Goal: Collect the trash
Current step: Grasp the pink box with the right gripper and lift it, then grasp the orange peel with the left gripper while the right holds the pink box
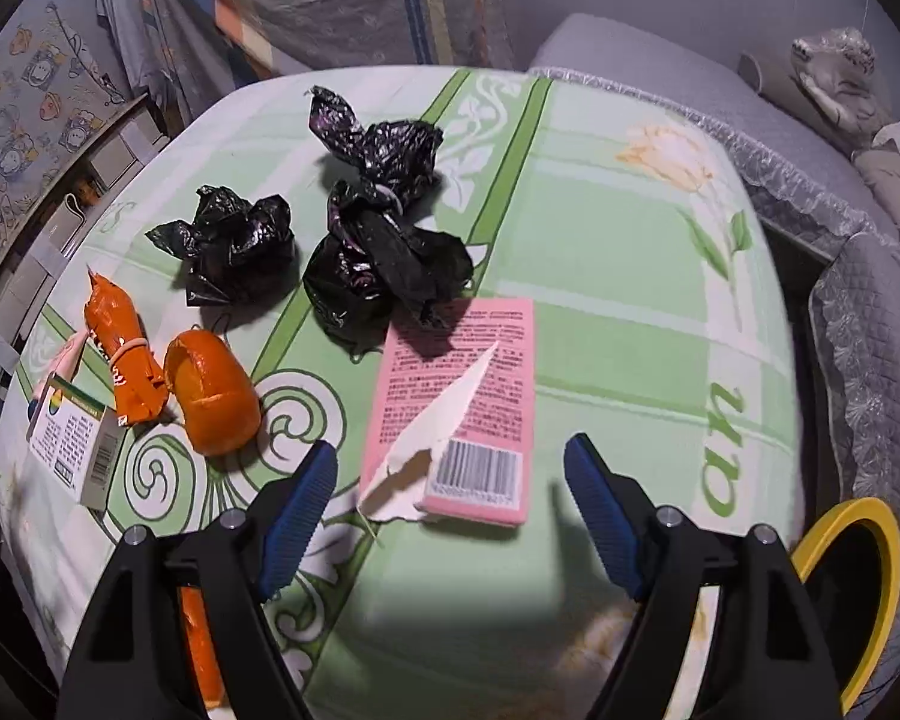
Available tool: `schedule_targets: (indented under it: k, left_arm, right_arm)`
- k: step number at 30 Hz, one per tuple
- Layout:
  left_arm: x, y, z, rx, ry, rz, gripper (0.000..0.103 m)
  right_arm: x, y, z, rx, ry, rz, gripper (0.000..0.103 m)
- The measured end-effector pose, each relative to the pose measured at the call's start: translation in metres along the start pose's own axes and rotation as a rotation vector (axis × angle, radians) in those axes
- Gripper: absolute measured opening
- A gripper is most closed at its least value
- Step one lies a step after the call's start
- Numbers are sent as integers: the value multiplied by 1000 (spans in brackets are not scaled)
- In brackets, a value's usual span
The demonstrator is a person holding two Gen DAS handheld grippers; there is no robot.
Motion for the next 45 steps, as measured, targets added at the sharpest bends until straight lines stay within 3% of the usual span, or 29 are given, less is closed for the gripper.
schedule_targets:
  k: [5, 9, 10, 12, 14, 18, 22, 24, 29, 37, 38, 41, 45]
  left_arm:
    - [10, -20, 17, -86, -64, 50, 95]
    - [11, -32, 25, -140, -36, 81, 95]
    - [12, -32, 26, -143, -29, 84, 95]
    - [17, -32, 26, -148, -4, 113, 95]
    - [25, -28, 24, -144, 5, 134, 95]
    - [47, -31, 20, -164, 4, 181, 95]
    - [77, -42, 21, -196, -10, 233, 95]
    - [92, -55, 24, -241, -13, 229, 95]
    - [110, -89, 41, -380, 69, 282, 95]
    - [129, -120, 58, -483, 73, 255, 94]
    - [131, -122, 59, -488, 61, 243, 92]
    - [134, -129, 63, -523, 22, 210, 72]
    - [134, -131, 67, -536, 14, 186, 61]
  right_arm:
    - [1, -19, -3, -44, -22, 6, 75]
    - [4, -26, -2, -58, -44, -9, 72]
    - [3, -26, -2, -60, -43, -11, 59]
    - [1, -25, -1, -55, -34, -8, 58]
    - [-1, -21, -1, -41, -21, -14, 50]
    - [-1, -7, -1, -9, -35, -47, 46]
    - [11, 10, 7, 3, -109, -136, 46]
    - [21, 24, 15, 12, -162, -197, 46]
    - [33, 71, 40, 94, -190, -252, 46]
    - [42, 125, 72, 196, -207, -312, 47]
    - [44, 130, 75, 208, -210, -320, 47]
    - [50, 141, 82, 231, -225, -333, 48]
    - [56, 150, 92, 248, -253, -340, 48]
Point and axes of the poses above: each gripper's, at about its wrist camera, not at the fingertips, and y roughly against the way its jaws point, x to its right, z to its underside, the point moved 1 cm from there along -y, roughly the way its jaws point, and after that the axes turned 9 degrees about x, right-handed, at the moved point
